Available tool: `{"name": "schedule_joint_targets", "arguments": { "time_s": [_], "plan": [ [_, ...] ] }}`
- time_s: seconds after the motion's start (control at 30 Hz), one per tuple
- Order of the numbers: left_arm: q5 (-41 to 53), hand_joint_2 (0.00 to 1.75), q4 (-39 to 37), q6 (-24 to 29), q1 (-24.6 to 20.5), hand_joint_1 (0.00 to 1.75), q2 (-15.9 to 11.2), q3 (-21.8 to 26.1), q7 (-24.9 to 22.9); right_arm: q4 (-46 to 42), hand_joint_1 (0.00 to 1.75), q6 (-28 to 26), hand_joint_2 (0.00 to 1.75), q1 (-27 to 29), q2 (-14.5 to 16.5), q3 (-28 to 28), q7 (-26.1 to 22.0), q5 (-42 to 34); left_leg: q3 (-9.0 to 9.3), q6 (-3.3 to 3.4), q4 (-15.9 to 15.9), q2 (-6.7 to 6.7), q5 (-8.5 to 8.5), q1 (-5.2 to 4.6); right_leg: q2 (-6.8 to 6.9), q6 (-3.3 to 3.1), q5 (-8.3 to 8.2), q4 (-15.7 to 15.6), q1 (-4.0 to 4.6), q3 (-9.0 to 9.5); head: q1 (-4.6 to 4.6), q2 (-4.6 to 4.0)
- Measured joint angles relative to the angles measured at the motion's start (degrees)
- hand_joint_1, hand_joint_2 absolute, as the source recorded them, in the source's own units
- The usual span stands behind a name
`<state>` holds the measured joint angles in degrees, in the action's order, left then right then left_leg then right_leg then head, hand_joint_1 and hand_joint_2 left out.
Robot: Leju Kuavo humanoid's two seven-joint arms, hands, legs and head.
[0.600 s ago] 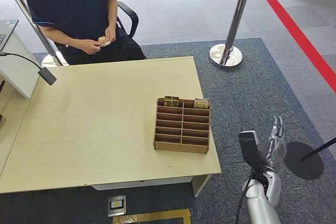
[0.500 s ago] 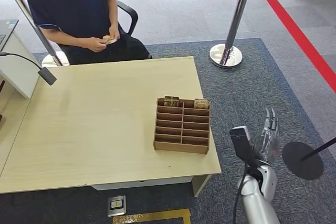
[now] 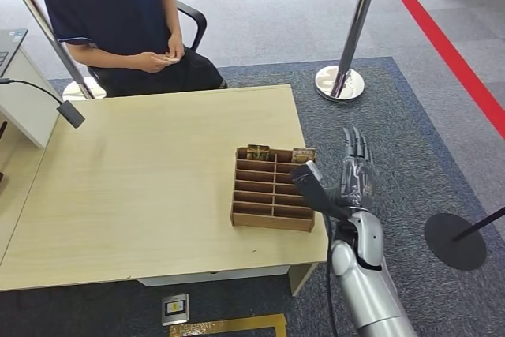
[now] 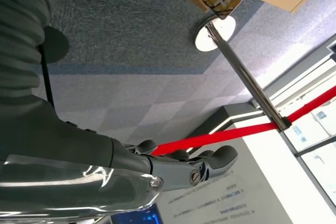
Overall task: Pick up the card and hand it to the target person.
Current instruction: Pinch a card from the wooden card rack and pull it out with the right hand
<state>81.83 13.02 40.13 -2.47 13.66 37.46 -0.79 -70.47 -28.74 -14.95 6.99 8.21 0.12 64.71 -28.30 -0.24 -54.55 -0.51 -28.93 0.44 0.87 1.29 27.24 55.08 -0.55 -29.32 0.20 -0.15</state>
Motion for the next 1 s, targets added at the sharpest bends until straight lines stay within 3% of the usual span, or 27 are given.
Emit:
{"name": "schedule_joint_targets", "arguments": {
  "time_s": [0.33, 1.0],
  "plan": [
    [-0.36, 0.00, -0.58, 0.00, -0.40, 0.00, -0.09, -0.30, -0.06, 3.76, 0.37, 7.02, 1.75, -6.31, 0.03, 4.01, 6.67, 2.65, -0.02, -0.01, 0.00, 0.00, 0.01, 0.00, 0.00, 0.00, 0.00, 0.01, 0.00, -0.02, -0.01, 0.00],
    [-2.01, 0.00, -0.66, 0.00, -0.45, 0.00, -0.09, -0.26, 0.02, 13.88, 0.78, 10.49, 1.75, -13.99, 0.40, 7.04, 9.97, 3.70, -0.05, -0.01, 0.00, 0.01, 0.02, 0.00, 0.00, 0.00, 0.00, 0.02, 0.00, -0.04, -0.01, 0.00]
  ]
}}
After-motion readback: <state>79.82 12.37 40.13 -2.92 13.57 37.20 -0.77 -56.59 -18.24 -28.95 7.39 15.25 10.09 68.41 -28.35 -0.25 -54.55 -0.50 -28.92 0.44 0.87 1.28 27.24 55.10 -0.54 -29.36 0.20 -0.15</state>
